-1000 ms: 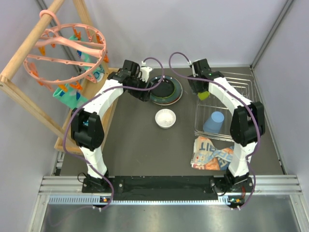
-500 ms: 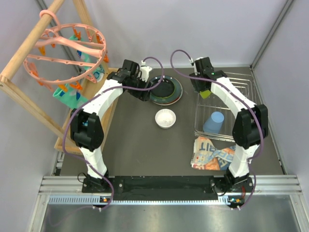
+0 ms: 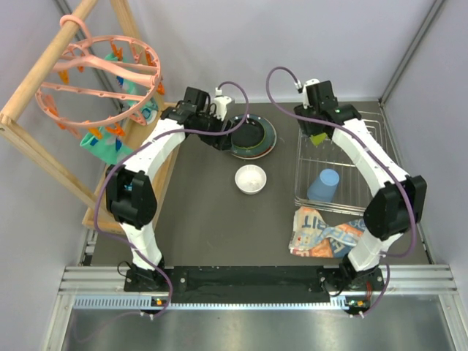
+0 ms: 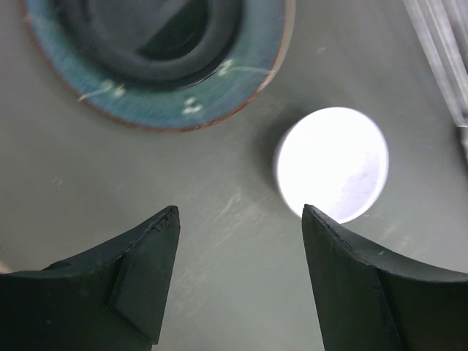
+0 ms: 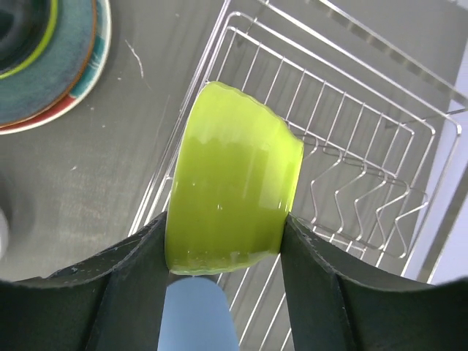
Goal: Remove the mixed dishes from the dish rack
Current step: Pick up the bowl from the dish rack.
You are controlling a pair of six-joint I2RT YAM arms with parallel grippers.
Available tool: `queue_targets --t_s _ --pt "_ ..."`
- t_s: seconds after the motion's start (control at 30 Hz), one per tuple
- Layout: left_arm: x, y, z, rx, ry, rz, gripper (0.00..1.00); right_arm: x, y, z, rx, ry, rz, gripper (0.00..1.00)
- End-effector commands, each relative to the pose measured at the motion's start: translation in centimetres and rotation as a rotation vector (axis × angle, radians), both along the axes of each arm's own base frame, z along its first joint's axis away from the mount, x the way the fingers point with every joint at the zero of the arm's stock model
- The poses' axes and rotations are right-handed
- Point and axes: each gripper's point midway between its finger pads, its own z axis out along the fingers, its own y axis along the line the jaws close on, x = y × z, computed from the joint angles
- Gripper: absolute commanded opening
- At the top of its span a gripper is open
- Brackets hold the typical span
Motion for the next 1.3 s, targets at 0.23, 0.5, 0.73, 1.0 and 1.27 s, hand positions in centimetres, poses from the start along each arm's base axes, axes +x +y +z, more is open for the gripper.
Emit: queue_targets --t_s 0.23,0.5,0.73,1.0,1.27 --pt "-1.8 -6.5 12.8 -0.463 -0.272 -0.226 0.68 -6.7 5.5 10.8 0.335 -0.162 0.322 0.46" --pt "-4.7 -11.5 16.8 -0.505 -0.409 -0.26 0.71 -10.4 9.6 11.2 0.502 -0.069 0.569 0.45" --pt "-4.3 -13.4 17.1 -0.471 -0.474 -0.22 0.72 -12.3 11.3 11.2 0.575 -0.016 0.691 0.44" --pt "-3.8 -14.3 15.8 -0.431 -0.482 -0.19 0.69 -14.3 12.2 11.6 0.633 0.018 0.775 0.44" --pt "-4.2 -14.8 15.2 -0.437 -0.472 -0.231 0.41 -15.2 12.3 11.9 0.651 0.019 0.802 0.43"
